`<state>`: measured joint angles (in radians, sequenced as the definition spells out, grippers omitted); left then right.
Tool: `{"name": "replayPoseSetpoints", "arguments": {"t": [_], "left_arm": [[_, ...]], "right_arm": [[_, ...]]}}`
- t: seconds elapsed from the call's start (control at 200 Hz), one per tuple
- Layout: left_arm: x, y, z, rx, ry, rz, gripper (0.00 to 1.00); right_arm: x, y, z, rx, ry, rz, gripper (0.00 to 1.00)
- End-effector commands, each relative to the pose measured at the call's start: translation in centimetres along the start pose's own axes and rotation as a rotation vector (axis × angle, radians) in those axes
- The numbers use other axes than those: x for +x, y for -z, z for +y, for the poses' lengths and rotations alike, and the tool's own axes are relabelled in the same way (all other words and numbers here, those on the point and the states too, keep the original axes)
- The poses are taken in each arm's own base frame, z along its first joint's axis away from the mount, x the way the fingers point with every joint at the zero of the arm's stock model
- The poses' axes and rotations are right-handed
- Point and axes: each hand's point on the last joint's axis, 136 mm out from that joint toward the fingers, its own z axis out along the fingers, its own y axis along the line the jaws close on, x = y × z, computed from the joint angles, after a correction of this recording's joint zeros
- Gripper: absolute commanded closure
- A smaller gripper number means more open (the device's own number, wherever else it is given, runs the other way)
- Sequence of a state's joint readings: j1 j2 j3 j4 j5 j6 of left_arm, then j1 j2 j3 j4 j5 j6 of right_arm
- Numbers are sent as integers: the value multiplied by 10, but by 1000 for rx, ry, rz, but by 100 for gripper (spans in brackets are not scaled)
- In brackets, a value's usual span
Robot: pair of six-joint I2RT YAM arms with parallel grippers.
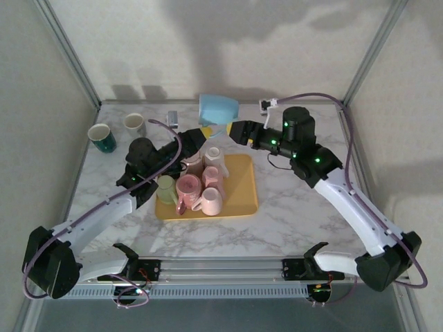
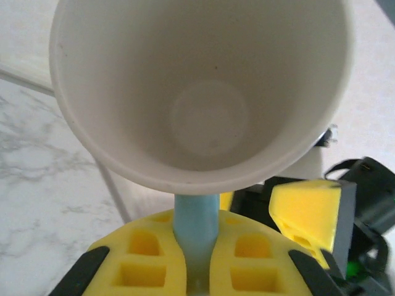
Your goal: Turn the mug right side up
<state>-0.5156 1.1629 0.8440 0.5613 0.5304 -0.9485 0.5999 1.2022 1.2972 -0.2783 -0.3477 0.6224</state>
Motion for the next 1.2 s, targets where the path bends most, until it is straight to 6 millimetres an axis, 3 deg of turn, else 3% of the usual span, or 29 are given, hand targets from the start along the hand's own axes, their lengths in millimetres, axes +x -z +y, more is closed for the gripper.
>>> {"name": "replayPoseSetpoints", "arguments": {"t": [0.0, 0.18, 0.471, 0.591, 0.726, 0.921, 1.192], "left_arm": [[-39, 7, -44, -8, -221, -110, 100], [-52, 3, -15, -235, -332, -95, 100], [-89, 16, 38, -619, -513, -177, 100], [-110, 31, 70, -824, -581, -214, 100], [-124, 44, 120, -1038, -592, -151, 100], [-143, 56, 189, -1157, -500, -88, 100], [-162, 53, 245, -1301, -540, -30, 100]], "right_arm": [[6, 30, -26, 198, 153, 25, 33], [18, 44, -50, 327, 233, 78, 33], [31, 32, -70, 377, 279, 158, 33], [38, 23, -76, 375, 283, 195, 34], [43, 14, -83, 380, 286, 229, 34], [50, 2, -92, 400, 274, 292, 34], [59, -19, -96, 362, 229, 337, 34]]}}
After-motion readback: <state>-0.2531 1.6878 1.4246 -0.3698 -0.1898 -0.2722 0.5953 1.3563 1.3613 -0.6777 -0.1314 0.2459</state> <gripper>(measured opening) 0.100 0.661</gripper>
